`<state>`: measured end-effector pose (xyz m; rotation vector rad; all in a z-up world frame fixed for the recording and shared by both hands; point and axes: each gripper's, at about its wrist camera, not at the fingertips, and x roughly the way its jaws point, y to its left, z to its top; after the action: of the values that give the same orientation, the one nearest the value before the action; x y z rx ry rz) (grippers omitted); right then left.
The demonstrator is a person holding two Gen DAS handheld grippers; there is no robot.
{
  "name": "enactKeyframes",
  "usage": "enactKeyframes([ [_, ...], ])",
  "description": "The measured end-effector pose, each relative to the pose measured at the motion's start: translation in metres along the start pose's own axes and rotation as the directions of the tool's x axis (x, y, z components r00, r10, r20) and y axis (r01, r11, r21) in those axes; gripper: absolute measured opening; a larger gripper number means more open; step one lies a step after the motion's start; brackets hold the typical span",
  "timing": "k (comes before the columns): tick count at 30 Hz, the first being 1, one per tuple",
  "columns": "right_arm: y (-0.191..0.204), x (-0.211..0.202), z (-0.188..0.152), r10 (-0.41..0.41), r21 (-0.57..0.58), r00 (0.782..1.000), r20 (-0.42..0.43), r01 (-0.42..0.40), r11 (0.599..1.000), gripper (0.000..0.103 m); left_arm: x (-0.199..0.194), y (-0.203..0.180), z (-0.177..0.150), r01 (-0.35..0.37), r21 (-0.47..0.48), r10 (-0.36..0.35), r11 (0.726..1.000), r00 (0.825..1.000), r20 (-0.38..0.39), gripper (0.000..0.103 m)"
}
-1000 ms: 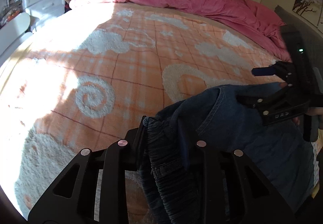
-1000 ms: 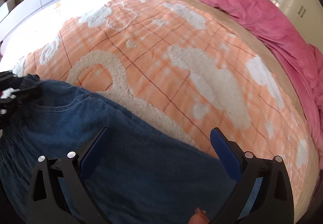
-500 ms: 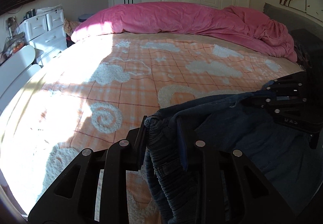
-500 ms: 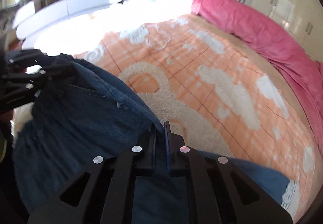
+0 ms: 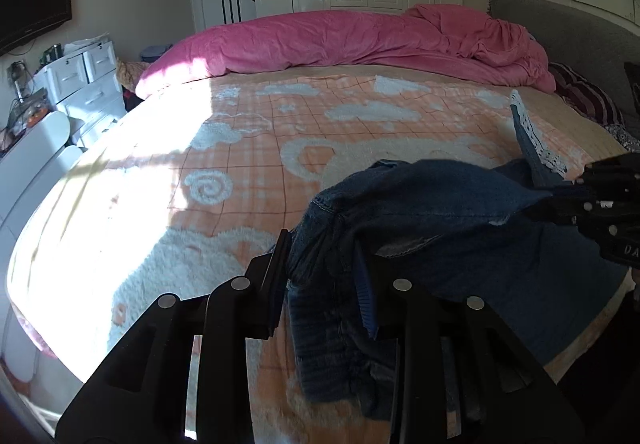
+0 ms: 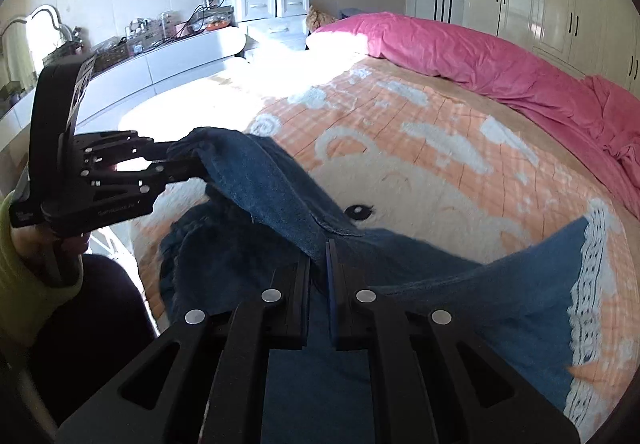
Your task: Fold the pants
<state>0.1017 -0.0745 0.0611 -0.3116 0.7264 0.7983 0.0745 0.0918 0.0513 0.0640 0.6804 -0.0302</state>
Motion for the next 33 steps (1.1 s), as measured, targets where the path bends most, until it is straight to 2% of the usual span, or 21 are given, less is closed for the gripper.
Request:
enactKeyframes([
  [3, 0.017, -0.003, -0.021, 0.023, 0.027, 1.0, -0.014, -0.023, 0.999, 0.006, -0.015, -0.002, -0.011, 0.014, 0.004, -0.014, 1.0, 1.0, -0.026, 0.023],
  [8, 0.041, 0.0, -0.049, 0.049, 0.049, 0.998, -0.047, -0.047, 0.998, 0.006, -0.015, 0.0, -0.035, 0.033, -0.016, -0.035, 0.999, 0.991, -0.13, 0.024],
  [11, 0.056, 0.007, -0.064, 0.063, 0.06, 0.996, -0.07, -0.059, 0.996, 0.006, -0.011, 0.003, -0.046, 0.03, -0.034, -0.037, 0.999, 0.98, -0.194, 0.027],
  [13, 0.062, 0.015, -0.073, 0.046, 0.041, 0.995, -0.09, -0.042, 0.998, 0.009, 0.001, 0.008, -0.053, 0.005, -0.055, -0.019, 0.998, 0.967, -0.254, 0.038],
  [14, 0.065, 0.018, -0.077, 0.042, 0.041, 0.994, -0.099, -0.038, 0.998, 0.009, 0.007, 0.014, -0.057, -0.008, -0.08, -0.015, 0.997, 0.957, -0.288, 0.038],
  [15, 0.065, 0.021, -0.079, 0.038, 0.043, 0.993, -0.109, -0.034, 0.999, 0.009, 0.007, 0.02, -0.059, -0.015, -0.11, -0.018, 0.994, 0.956, -0.294, 0.038],
  [17, 0.064, 0.022, -0.084, 0.041, 0.055, 0.994, -0.106, -0.035, 0.998, 0.009, -0.009, 0.033, -0.061, -0.027, -0.156, -0.014, 0.987, 0.967, -0.255, 0.038],
  [19, 0.064, 0.019, -0.087, 0.056, 0.07, 0.994, -0.094, -0.05, 0.996, 0.009, -0.029, 0.042, -0.057, -0.067, -0.167, 0.029, 0.984, 0.975, -0.221, 0.038],
  [21, 0.063, 0.019, -0.087, 0.059, 0.077, 0.994, -0.09, -0.052, 0.996, 0.009, -0.049, 0.044, -0.048, -0.057, -0.185, 0.024, 0.981, 0.984, -0.174, 0.038],
  [24, 0.063, 0.021, -0.088, 0.07, 0.092, 0.993, -0.09, -0.062, 0.994, 0.01, -0.059, 0.025, -0.028, 0.025, -0.182, -0.048, 0.983, 0.991, -0.124, 0.038],
  [27, 0.063, 0.02, -0.091, 0.078, 0.102, 0.993, -0.093, -0.068, 0.992, 0.013, -0.044, -0.016, -0.012, 0.148, -0.137, -0.166, 0.979, 0.978, -0.129, 0.038],
  [28, 0.062, 0.017, -0.091, 0.087, 0.109, 0.992, -0.093, -0.077, 0.991, 0.015, -0.034, -0.03, -0.01, 0.166, -0.106, -0.18, 0.98, 0.973, -0.145, 0.038],
  [31, 0.048, -0.005, -0.091, 0.137, 0.189, 0.989, -0.059, -0.124, 0.974, 0.026, 0.006, -0.048, -0.022, 0.067, -0.038, -0.074, 0.997, 0.965, -0.251, 0.038],
  [33, 0.039, -0.025, -0.09, 0.092, 0.211, 0.996, -0.016, -0.086, 0.974, 0.038, 0.022, -0.047, -0.039, -0.005, -0.005, 0.003, 1.0, 0.955, -0.298, 0.038],
])
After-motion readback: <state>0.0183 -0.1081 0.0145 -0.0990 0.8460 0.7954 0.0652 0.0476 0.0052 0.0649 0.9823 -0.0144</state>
